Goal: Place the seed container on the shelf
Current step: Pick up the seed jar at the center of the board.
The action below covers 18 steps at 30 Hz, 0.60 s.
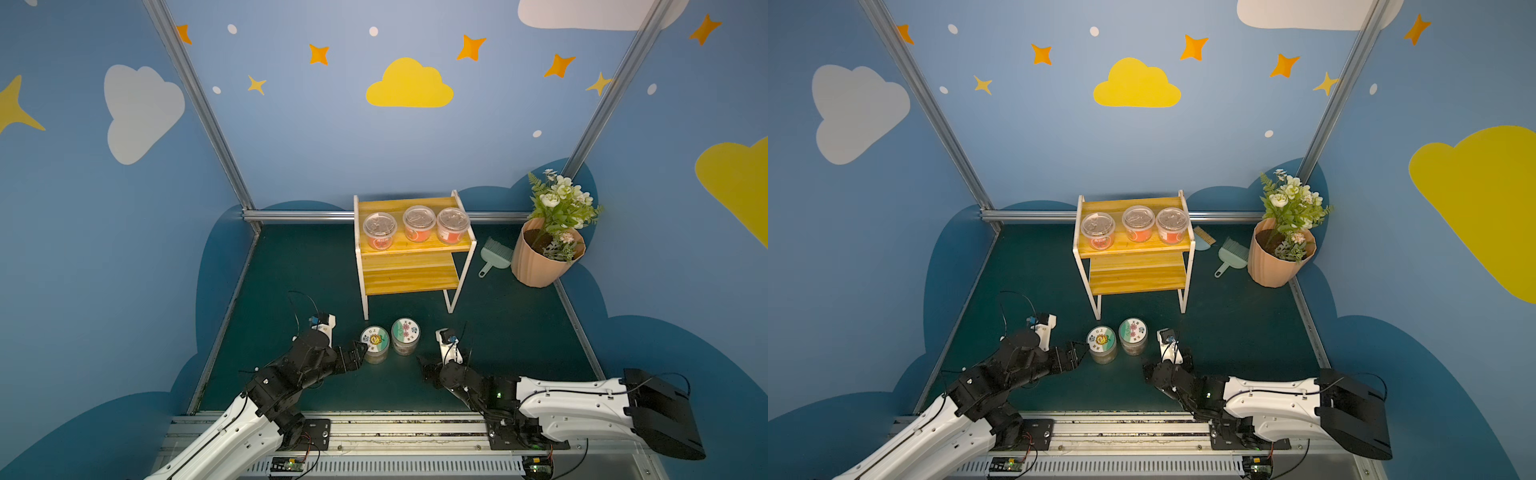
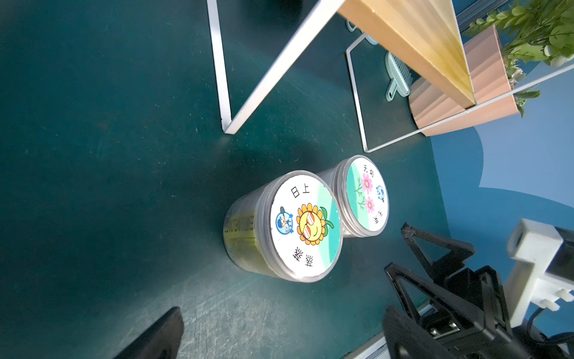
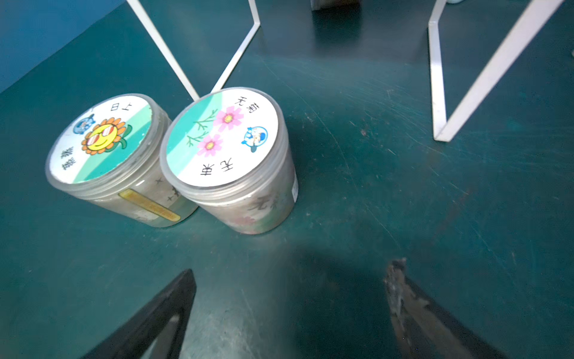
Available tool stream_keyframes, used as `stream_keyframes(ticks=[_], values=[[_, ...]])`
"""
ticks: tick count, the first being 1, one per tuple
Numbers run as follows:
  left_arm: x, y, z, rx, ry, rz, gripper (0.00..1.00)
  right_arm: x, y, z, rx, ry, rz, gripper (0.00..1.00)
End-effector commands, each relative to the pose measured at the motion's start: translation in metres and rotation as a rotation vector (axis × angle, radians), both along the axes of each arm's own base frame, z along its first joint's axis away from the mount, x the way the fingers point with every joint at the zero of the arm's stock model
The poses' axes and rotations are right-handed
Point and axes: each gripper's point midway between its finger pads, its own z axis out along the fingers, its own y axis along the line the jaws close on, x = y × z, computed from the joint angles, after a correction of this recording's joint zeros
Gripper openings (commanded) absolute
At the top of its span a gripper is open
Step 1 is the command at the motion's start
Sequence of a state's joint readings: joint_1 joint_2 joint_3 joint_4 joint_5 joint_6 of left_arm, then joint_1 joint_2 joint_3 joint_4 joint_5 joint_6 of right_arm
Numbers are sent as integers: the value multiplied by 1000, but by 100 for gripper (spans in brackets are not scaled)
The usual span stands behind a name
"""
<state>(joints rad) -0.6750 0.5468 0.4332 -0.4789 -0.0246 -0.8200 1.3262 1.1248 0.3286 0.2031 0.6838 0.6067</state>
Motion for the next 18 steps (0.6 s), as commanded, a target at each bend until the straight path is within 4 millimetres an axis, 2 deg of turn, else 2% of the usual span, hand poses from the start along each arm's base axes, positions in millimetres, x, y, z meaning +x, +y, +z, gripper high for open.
stream_keyframes(ticks=[1,5,10,18], values=[[5,-8,8,-45,-32,-8,100,5,19,13,52,-79,48,97],[7,-14,10,-56,-58,-26,100,10,29,6,34,-94,44,98],[8,-16,3,-50,-49,-20,100,14,50,-5,33,-117,87,98],[10,-13,2,-37,-65,3,100,22,60,-11,44,-195,96,98]])
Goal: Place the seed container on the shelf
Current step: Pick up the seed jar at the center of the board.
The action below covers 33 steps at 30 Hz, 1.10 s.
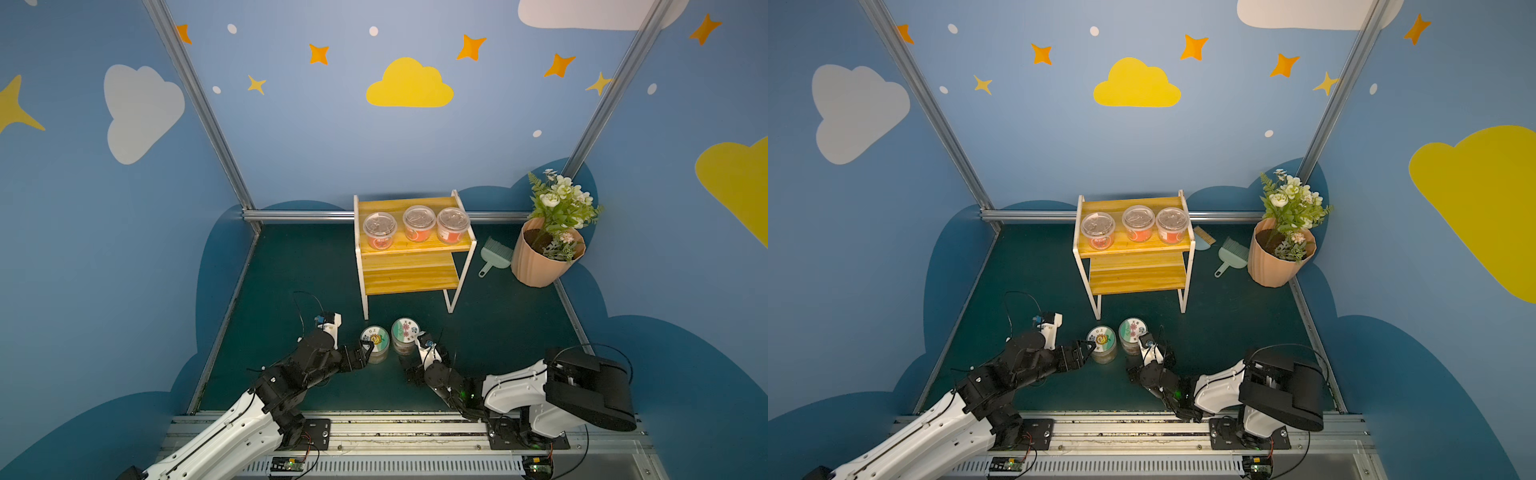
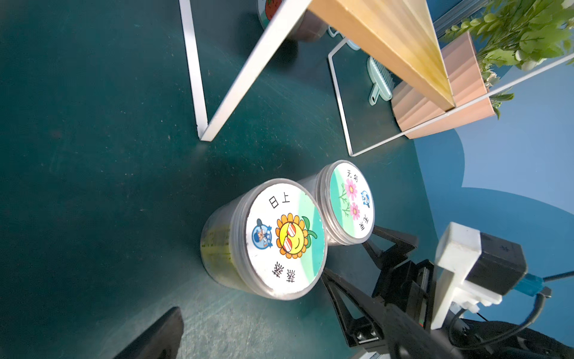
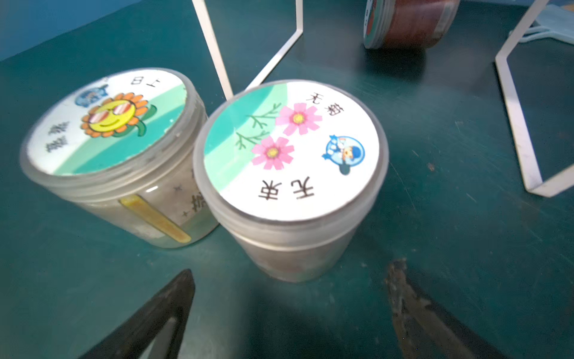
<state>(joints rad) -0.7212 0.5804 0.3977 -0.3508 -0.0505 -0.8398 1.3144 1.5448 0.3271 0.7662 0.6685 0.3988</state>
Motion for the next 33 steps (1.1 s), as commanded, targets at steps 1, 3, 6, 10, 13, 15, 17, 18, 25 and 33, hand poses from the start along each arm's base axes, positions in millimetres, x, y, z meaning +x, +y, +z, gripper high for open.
stream_keyframes(ticks=[1,3,6,10,13,15,17,18,25,33], values=[[3,1,1,3,-21,16,100,10,12,15,62,-68,5,98],[3,1,-1,11,-17,13,100,14,13,11,63,-75,3,98],[3,0,-4,21,-9,12,100,21,13,10,71,-86,-6,98],[5,2,-4,36,-13,19,100,32,16,10,76,-94,-14,98],[7,4,-3,46,-22,31,100,39,17,9,80,-105,-23,98],[8,4,-4,48,-26,34,100,41,18,7,78,-117,-22,98],[8,4,-6,54,-20,35,100,43,20,5,86,-136,-21,98],[8,4,-7,54,-18,34,100,45,19,5,87,-146,-27,98],[10,1,-12,76,-3,20,100,54,22,-3,90,-164,-50,98],[12,2,-14,100,-15,20,100,66,21,-11,86,-167,-71,98]])
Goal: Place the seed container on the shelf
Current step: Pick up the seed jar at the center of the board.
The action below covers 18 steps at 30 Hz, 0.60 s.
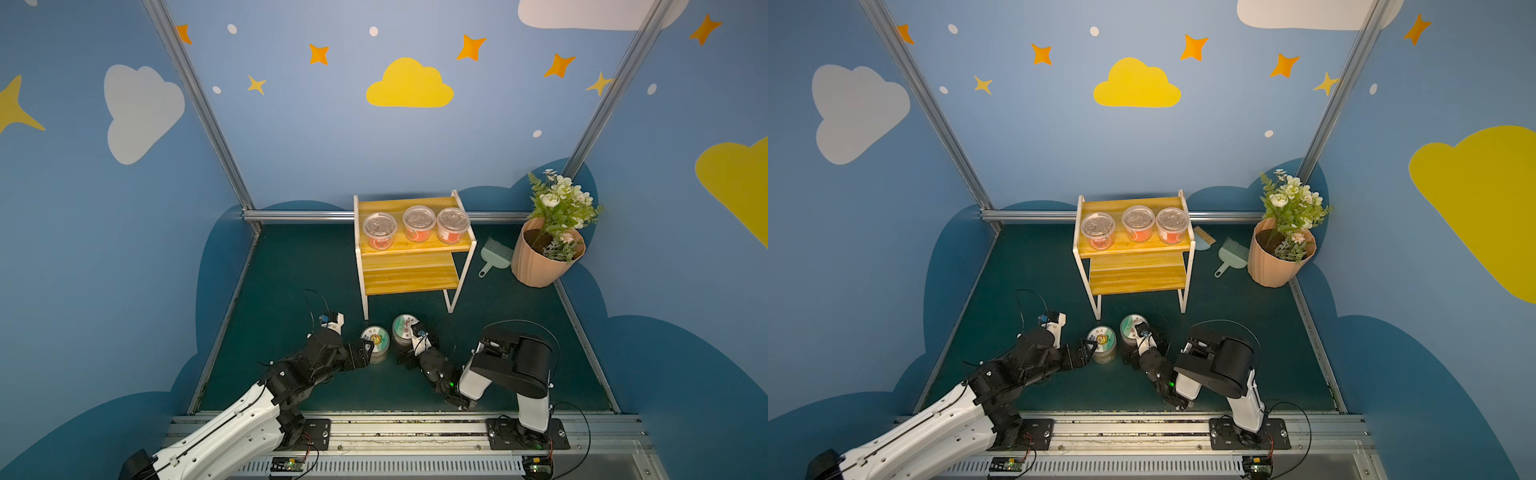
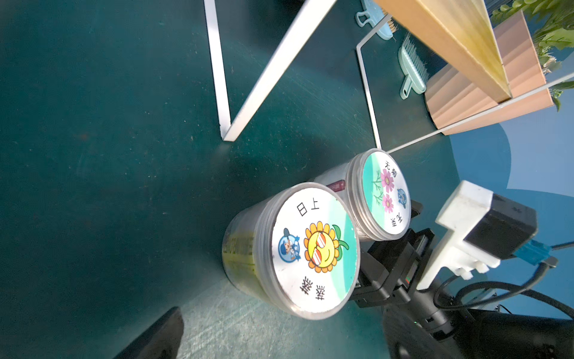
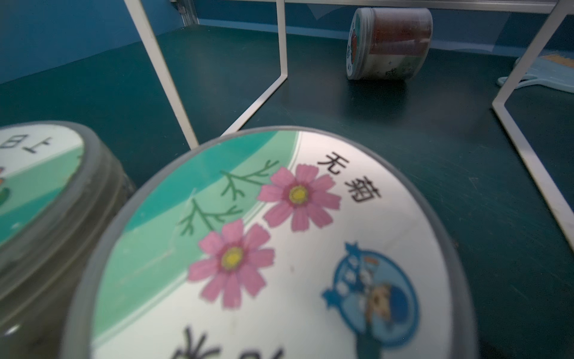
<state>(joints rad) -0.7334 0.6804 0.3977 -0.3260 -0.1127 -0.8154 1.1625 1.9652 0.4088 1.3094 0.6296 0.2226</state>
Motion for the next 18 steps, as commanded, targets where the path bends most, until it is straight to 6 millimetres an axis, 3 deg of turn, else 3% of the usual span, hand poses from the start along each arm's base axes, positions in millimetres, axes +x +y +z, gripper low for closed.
stream_keyframes(ticks=[1,18], values=[[4,0,3,11,-31,-4,100,8,2,6,27,-26,-17,98],[2,2,-1,60,-31,-34,100,22,8,15,21,-89,-46,97]])
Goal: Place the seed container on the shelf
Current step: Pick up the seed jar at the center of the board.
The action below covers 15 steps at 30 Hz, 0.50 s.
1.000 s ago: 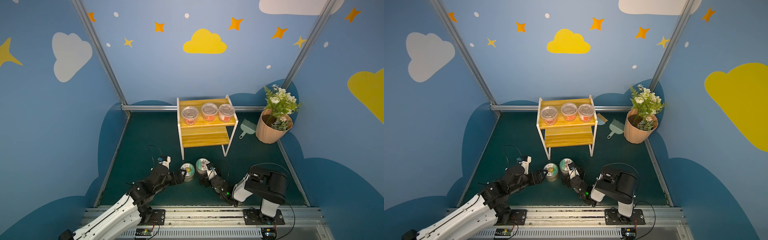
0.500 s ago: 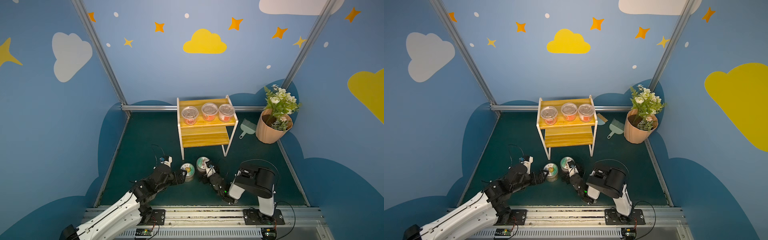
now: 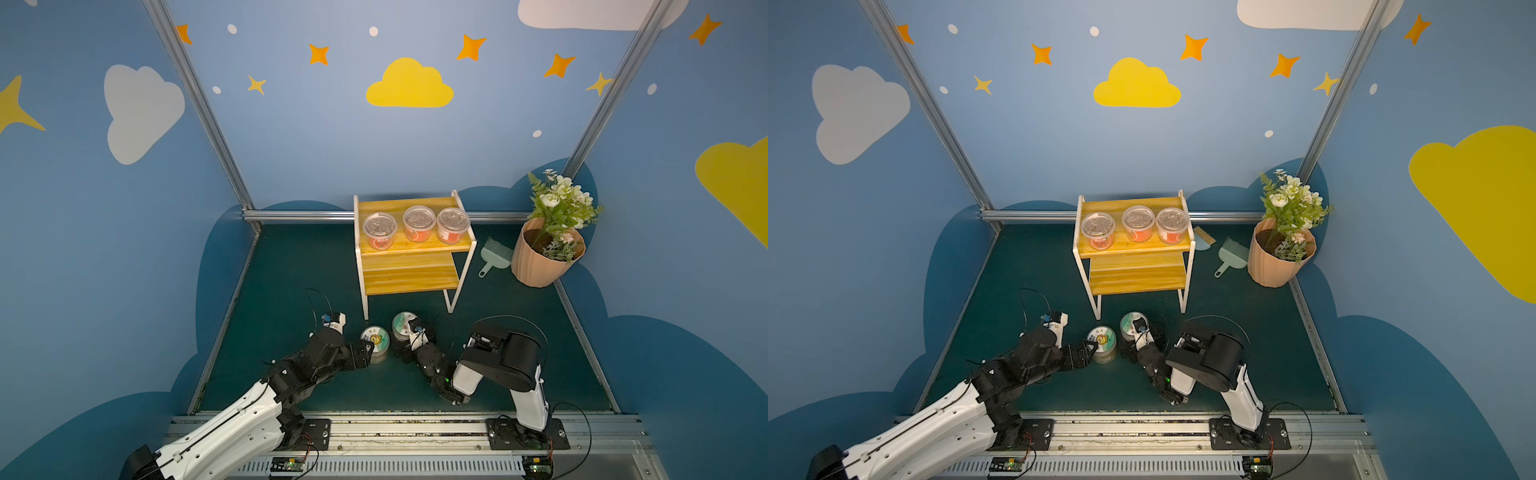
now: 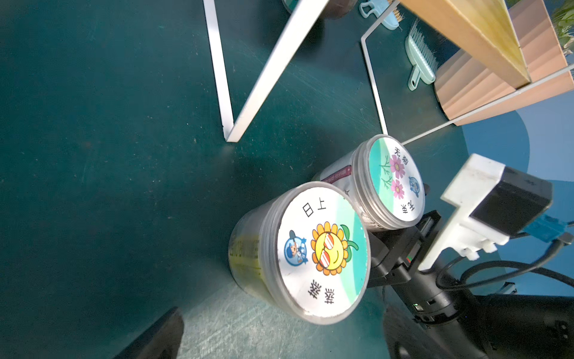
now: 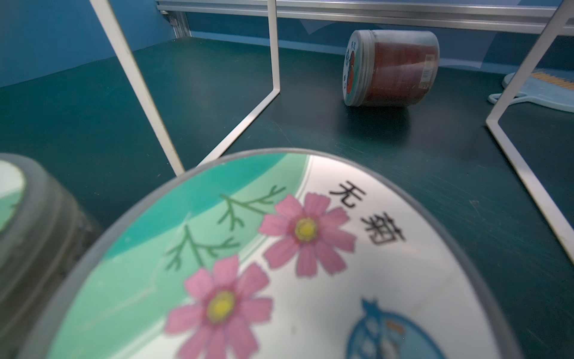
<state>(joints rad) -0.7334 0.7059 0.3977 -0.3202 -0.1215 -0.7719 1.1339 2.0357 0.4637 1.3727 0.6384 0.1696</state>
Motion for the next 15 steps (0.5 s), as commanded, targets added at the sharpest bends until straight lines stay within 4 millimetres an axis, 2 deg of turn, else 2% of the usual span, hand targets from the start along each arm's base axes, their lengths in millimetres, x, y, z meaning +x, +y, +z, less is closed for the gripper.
stream_keyframes(ticks=[1,4,8,15], values=[[0,2,5,20,-23,-14,100,5,-1,15,18,-48,-31,96],[-1,5,8,34,-28,-15,100,7,-4,21,16,-67,-59,91],[-3,7,13,44,-40,-21,100,6,-5,25,15,-79,-79,76],[-5,6,26,32,-54,-39,100,-4,-8,41,2,-128,-120,68]])
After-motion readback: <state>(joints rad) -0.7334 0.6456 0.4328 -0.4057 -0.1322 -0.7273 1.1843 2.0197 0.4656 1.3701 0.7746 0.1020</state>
